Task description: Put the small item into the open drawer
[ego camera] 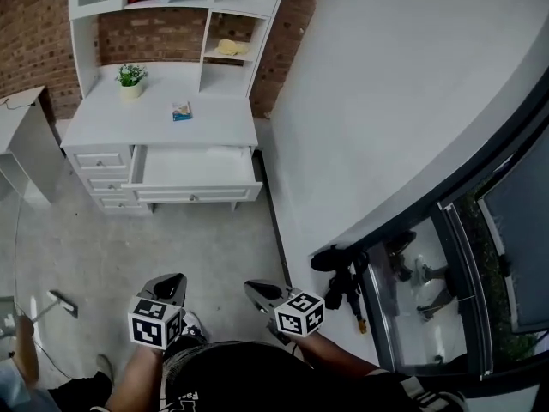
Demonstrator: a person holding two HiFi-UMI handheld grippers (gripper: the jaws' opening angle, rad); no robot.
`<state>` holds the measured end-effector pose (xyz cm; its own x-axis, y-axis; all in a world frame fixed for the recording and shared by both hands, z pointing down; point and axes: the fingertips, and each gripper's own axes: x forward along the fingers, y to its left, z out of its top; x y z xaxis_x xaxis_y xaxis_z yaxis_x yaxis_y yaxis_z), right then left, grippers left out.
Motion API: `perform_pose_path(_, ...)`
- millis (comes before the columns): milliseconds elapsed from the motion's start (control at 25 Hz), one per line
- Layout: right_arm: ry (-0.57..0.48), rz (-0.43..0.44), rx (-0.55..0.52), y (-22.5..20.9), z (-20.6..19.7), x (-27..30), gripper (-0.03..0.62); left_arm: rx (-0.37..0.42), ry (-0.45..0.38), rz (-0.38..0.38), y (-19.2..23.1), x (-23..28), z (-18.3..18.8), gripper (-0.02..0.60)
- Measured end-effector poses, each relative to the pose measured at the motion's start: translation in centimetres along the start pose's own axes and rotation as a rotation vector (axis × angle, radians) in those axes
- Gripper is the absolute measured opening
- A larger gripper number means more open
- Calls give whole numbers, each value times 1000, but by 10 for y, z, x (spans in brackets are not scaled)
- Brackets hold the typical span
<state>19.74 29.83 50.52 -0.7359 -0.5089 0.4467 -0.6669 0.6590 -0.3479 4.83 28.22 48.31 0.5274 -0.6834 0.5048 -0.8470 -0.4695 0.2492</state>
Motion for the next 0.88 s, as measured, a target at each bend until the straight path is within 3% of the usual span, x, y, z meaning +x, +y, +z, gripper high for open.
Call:
perform_pose_path(200,21,-5,-4,-2,31,65,3,-10,-4,4,74,12,25,18)
perform_pose_path(480,23,-25,-12,-4,69,131,3,-12,-10,-9,142,24,47,18)
perform_pose_path(880,49,-59,15,-25,87,168,3,-44,13,-35,184,51,55,18)
